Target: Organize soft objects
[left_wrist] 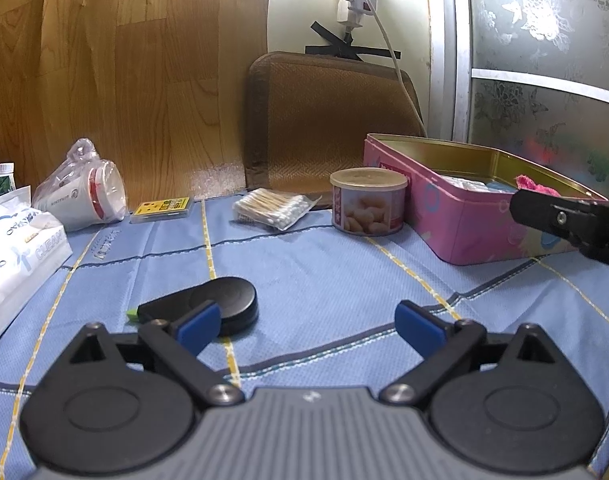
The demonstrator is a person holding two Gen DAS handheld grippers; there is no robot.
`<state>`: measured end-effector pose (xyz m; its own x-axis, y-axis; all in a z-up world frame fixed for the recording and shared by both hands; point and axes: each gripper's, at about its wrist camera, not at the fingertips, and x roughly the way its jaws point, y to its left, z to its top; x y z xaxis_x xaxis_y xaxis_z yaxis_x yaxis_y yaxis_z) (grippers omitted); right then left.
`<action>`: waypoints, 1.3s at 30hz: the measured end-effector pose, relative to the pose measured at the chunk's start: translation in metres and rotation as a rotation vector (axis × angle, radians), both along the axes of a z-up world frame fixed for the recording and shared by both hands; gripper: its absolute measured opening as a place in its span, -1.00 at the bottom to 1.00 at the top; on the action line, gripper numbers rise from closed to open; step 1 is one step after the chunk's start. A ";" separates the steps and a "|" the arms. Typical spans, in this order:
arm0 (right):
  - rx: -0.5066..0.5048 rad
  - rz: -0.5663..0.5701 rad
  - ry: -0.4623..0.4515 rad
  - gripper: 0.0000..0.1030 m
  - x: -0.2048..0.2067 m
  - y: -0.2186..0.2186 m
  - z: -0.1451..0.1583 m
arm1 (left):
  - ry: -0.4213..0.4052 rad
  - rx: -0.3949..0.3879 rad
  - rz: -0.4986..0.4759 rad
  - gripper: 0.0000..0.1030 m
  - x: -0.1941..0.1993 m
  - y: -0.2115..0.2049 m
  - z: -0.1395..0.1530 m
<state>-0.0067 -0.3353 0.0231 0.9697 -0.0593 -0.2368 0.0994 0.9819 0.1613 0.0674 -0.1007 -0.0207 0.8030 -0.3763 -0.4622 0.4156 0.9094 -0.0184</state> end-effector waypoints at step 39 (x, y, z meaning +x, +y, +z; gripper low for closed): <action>-0.218 0.612 0.312 0.83 0.079 0.101 -0.018 | 0.196 -0.268 0.266 0.80 0.050 0.126 0.000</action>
<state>0.0726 -0.2342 0.0052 0.7331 0.3955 -0.5534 -0.4694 0.8829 0.0092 0.1174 0.0253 -0.0208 0.7948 -0.2954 -0.5301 0.1318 0.9367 -0.3244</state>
